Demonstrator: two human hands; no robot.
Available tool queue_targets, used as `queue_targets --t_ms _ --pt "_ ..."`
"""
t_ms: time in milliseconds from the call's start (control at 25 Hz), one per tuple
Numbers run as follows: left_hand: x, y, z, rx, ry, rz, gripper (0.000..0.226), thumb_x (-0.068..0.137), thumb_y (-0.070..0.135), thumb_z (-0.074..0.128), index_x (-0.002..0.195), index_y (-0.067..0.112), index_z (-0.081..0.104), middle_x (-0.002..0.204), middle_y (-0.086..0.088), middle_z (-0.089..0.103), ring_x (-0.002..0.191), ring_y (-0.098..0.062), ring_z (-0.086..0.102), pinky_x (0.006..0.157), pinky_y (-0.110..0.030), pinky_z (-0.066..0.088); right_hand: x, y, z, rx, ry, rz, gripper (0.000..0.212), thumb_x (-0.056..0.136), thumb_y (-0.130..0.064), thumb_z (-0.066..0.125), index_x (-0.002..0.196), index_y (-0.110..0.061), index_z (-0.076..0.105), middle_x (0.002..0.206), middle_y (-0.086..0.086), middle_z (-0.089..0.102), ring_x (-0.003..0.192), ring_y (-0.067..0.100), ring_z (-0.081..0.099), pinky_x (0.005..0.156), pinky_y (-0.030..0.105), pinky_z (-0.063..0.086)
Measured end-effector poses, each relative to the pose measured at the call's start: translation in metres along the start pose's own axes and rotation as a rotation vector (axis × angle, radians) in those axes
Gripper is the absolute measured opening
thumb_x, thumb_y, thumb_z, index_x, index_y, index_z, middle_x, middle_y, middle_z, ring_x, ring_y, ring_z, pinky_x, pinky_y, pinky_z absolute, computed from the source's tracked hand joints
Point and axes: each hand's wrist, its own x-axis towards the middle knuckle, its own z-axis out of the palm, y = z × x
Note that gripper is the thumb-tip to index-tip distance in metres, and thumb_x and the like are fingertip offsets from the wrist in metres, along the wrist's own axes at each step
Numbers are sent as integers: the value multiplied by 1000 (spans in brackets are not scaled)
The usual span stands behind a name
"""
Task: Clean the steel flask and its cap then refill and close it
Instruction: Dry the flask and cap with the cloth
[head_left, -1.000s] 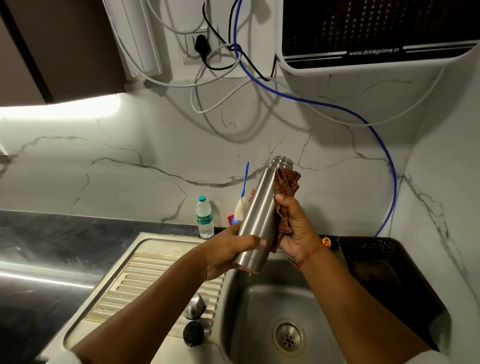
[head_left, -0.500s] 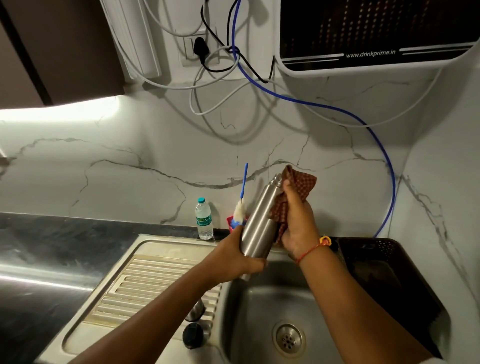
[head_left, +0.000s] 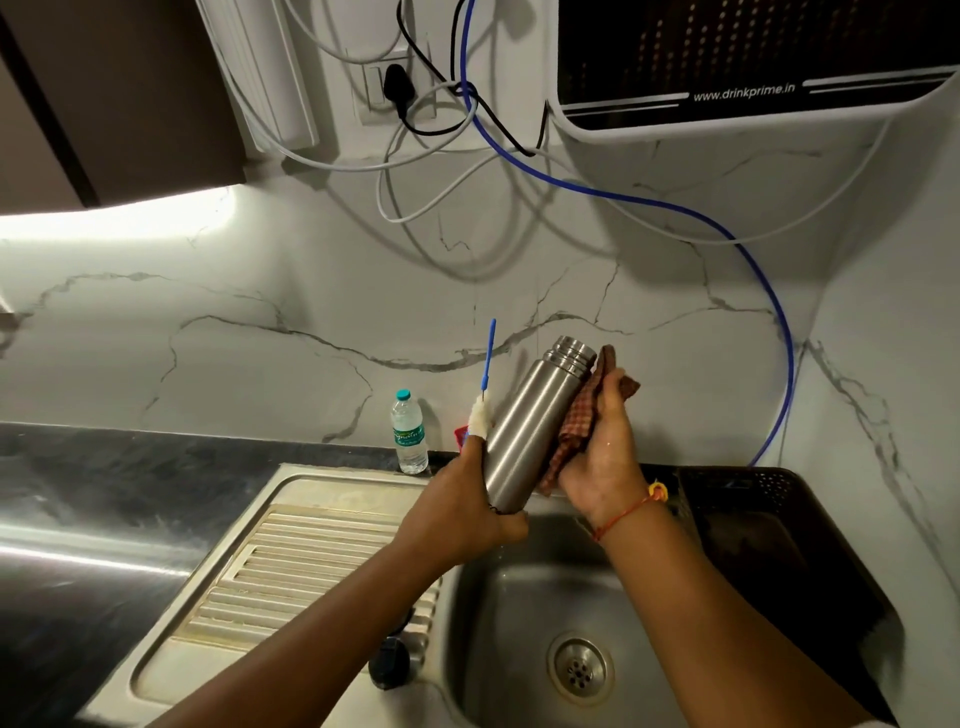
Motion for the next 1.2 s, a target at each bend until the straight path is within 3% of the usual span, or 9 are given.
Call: queue_targets --t_ms 120,320,520,640,800,880,1040,1120,1200 --pt "0 2 0 -230 -152 1 92 70 40 87 143 27 33 111 11 59 92 -8 64 69 -17 56 2 -3 -4 129 -115 39 75 87 -72 48 132 -13 62 129 17 63 115 34 62 99 49 49" --pt "5 12 -16 -601 -362 -75 69 80 31 84 133 31 41 117 5 60 105 -13 64 80 -24 59 1 12 -11 225 -135 42 66 91 -63 48 125 -10 65 109 17 69 97 34 68 87 45 56" --pt "3 13 5 -254 80 76 71 75 64 78 126 36 38 122 8 56 99 -8 63 78 -25 58 7 8 -13 237 -14 -14 58 89 -63 49 105 -14 76 104 14 70 94 32 68 95 47 49" --pt "4 12 14 65 265 189 79 82 75 58 146 38 30 133 2 43 117 -15 49 94 -32 50 8 5 -12 240 43 -26 61 87 -64 52 118 -16 71 110 14 70 99 32 68 93 47 52" --pt "7 16 21 130 273 199 82 94 61 49 156 40 -1 147 -6 39 122 -21 50 96 -37 50 5 7 -7 159 97 10 56 89 -63 52 117 -18 68 105 15 73 98 32 69 80 44 57" --pt "10 14 24 74 257 118 85 95 63 48 158 37 -3 151 -7 37 125 -22 50 98 -39 50 2 11 -3 131 83 17 55 91 -60 51 120 -17 67 113 17 71 105 34 67 88 47 55" --pt "16 4 13 -399 162 13 89 77 72 63 149 41 21 138 -1 54 106 -11 64 81 -28 59 -3 11 1 126 13 37 45 96 -55 48 97 -23 80 110 12 73 100 30 71 93 51 52" --pt "13 2 3 -764 72 -39 68 81 58 66 139 44 33 132 -4 59 100 -12 68 72 -24 60 3 12 -5 153 76 48 40 86 -50 68 114 -22 73 110 10 73 98 31 71 87 54 54" --pt "12 -4 -5 -1066 -63 -142 52 89 49 64 136 39 44 127 -13 63 102 -24 71 77 -36 62 14 13 -15 161 192 21 59 82 -53 72 130 -19 62 110 9 72 94 27 71 79 49 57"
